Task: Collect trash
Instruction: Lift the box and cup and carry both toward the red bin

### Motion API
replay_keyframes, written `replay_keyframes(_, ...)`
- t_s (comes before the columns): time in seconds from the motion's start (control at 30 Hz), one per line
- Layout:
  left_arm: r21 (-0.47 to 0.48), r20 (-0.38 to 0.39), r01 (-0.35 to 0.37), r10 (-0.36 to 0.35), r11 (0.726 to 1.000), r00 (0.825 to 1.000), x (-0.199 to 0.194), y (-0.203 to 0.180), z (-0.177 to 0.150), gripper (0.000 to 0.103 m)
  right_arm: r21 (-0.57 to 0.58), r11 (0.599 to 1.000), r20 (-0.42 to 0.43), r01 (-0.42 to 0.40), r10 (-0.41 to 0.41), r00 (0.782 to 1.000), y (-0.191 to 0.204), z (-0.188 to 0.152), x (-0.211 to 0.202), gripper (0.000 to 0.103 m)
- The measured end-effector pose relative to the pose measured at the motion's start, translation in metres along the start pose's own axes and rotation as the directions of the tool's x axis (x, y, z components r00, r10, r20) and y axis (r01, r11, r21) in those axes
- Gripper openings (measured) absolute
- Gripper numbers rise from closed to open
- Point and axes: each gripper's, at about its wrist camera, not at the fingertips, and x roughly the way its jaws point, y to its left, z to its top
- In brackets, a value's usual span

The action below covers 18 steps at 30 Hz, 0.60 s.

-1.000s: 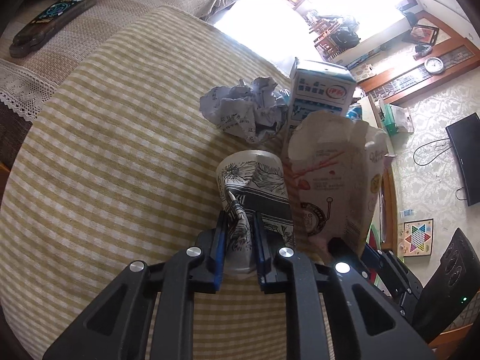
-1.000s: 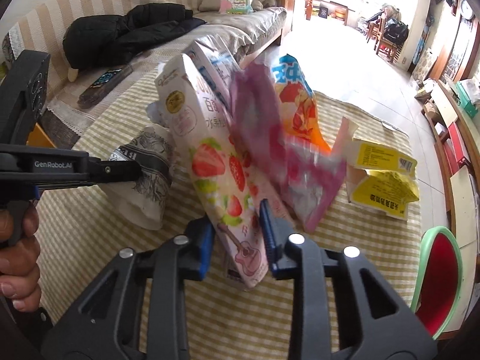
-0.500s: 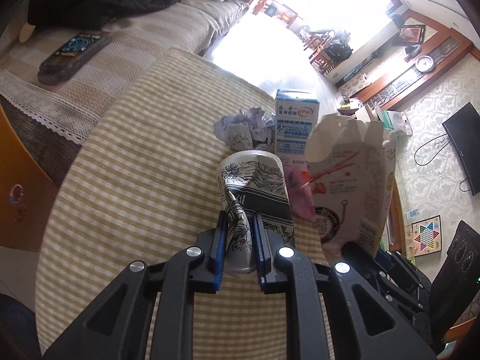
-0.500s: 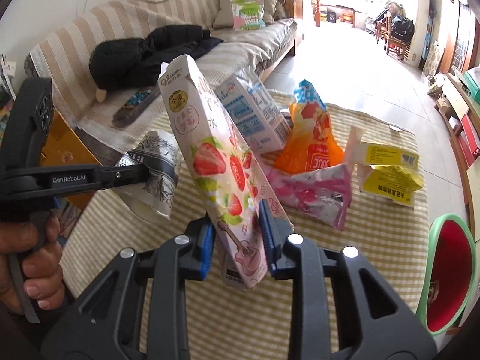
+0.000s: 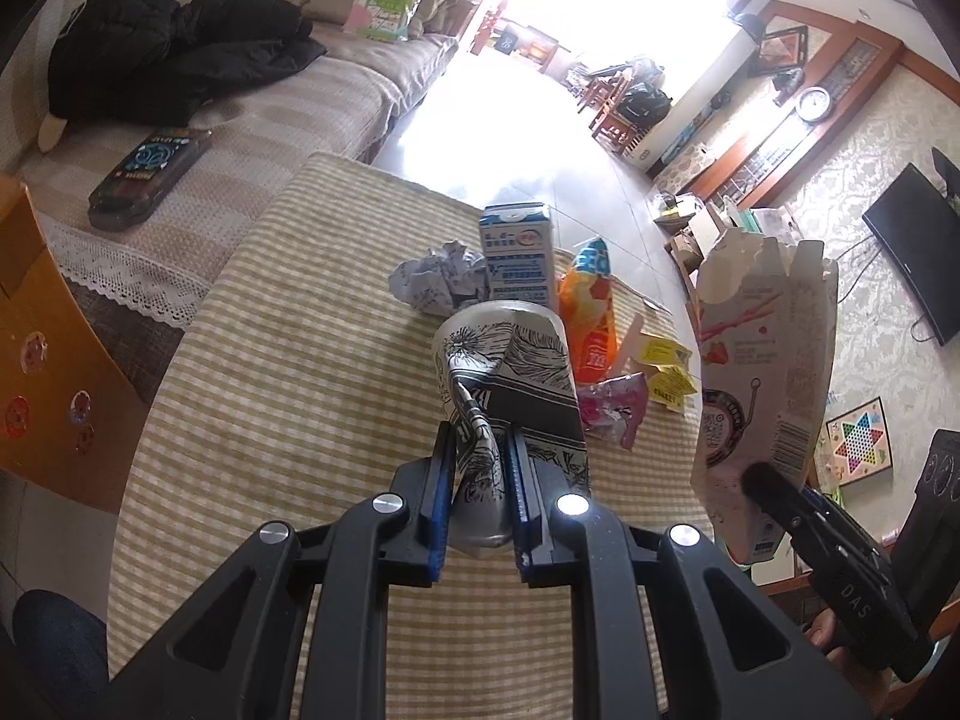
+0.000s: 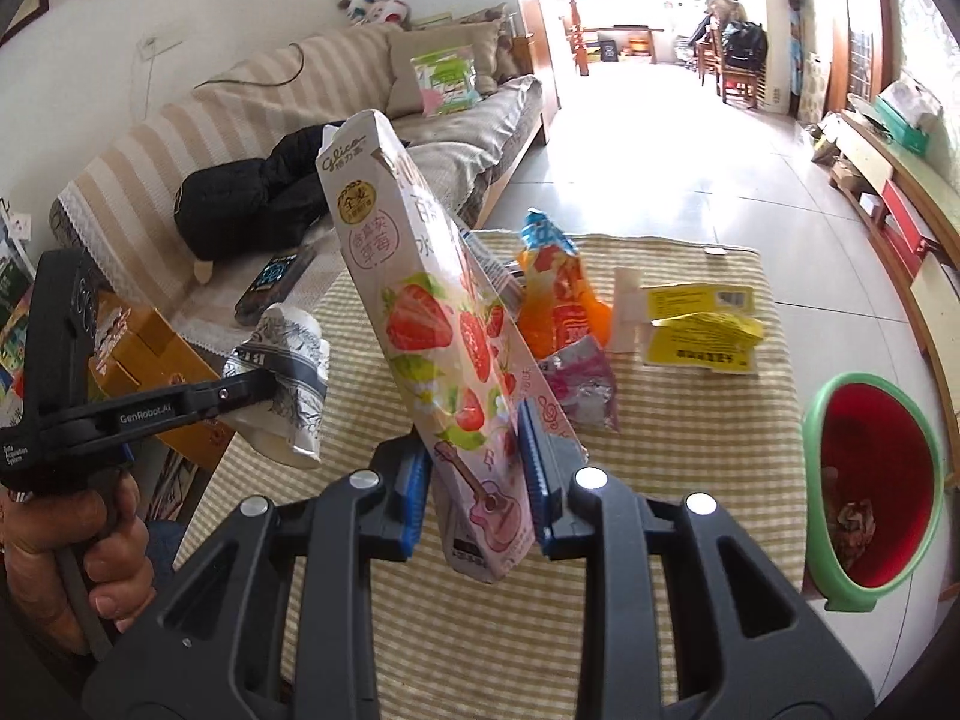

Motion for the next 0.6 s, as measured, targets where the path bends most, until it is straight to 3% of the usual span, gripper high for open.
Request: replay_keyframes(0.6, 0.116, 0.013, -0.021, 0.019, 0.993, 1.000, -0.018, -0.044, -0.010, 0.014, 0.109, 0.994, 0.047, 0.027, -0.032, 0.998, -0.040, -0.005, -0.025, 0.027)
